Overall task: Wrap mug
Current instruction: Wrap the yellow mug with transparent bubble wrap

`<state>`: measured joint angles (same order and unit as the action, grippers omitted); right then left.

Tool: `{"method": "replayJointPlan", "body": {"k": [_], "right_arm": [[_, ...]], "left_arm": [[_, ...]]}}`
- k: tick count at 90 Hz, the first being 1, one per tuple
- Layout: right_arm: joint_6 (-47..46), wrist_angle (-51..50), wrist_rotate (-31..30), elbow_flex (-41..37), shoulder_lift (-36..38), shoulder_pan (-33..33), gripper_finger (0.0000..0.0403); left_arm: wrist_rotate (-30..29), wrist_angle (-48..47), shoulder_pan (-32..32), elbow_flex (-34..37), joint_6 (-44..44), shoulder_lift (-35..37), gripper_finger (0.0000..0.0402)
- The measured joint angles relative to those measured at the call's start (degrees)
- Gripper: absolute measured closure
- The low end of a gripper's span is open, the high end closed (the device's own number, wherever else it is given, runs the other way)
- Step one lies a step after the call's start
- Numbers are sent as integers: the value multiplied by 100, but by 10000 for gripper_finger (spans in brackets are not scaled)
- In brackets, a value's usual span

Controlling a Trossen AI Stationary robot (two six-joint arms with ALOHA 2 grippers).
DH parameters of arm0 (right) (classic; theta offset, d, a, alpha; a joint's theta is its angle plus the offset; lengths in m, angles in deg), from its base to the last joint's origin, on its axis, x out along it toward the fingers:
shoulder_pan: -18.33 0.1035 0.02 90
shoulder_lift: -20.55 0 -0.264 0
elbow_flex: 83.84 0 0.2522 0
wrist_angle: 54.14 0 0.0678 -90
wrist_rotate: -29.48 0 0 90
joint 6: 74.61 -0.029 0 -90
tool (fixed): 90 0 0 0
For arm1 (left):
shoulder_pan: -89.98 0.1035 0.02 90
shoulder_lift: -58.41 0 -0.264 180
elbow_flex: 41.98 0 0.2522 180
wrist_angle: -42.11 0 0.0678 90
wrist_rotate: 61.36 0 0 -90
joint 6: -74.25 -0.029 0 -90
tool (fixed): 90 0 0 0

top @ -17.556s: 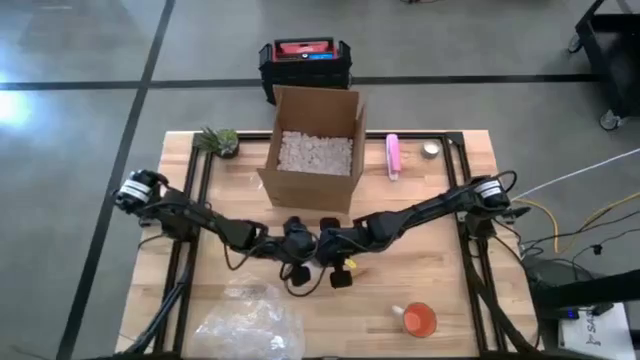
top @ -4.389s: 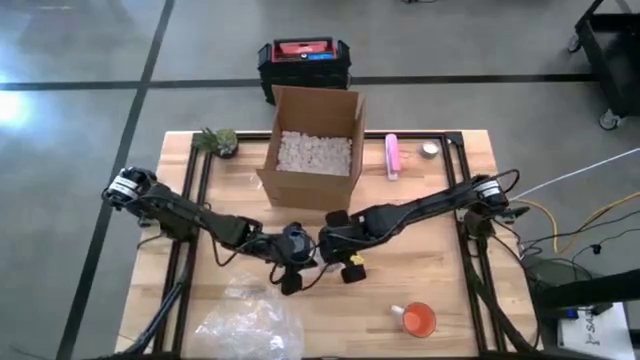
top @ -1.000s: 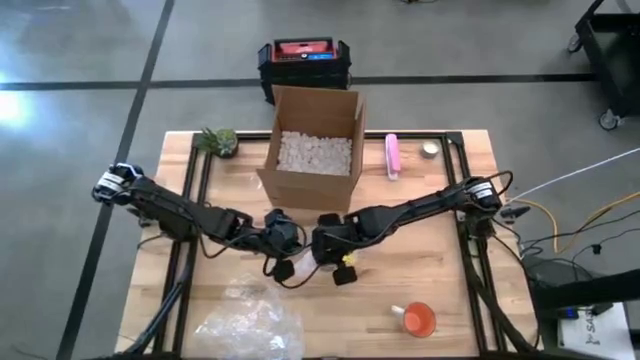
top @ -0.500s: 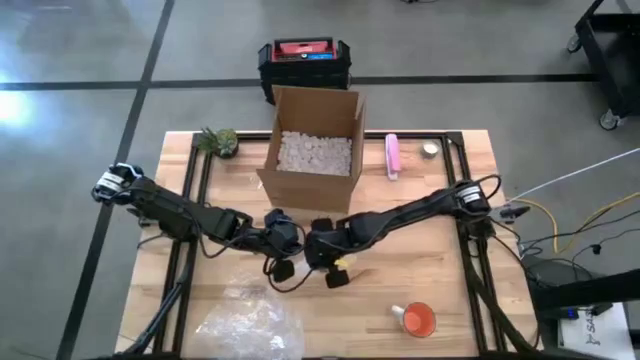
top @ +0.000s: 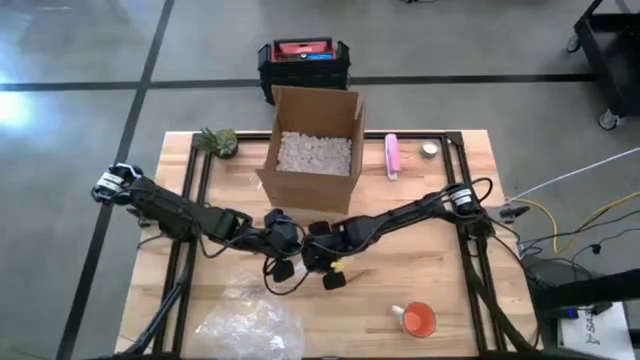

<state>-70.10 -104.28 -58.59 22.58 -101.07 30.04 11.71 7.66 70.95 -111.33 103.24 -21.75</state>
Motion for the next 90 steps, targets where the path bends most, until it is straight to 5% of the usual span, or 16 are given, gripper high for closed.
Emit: {"method": "replayJointPlan", "body": {"k": [59,90], "right_arm": [[-90,-702,8,-46,960,2,400],[-11,-59,7,-26,1033,107,400]], "left_arm": [[2,8,0,0,0,0,402],[1,10,0,1,-2,0,402]]}}
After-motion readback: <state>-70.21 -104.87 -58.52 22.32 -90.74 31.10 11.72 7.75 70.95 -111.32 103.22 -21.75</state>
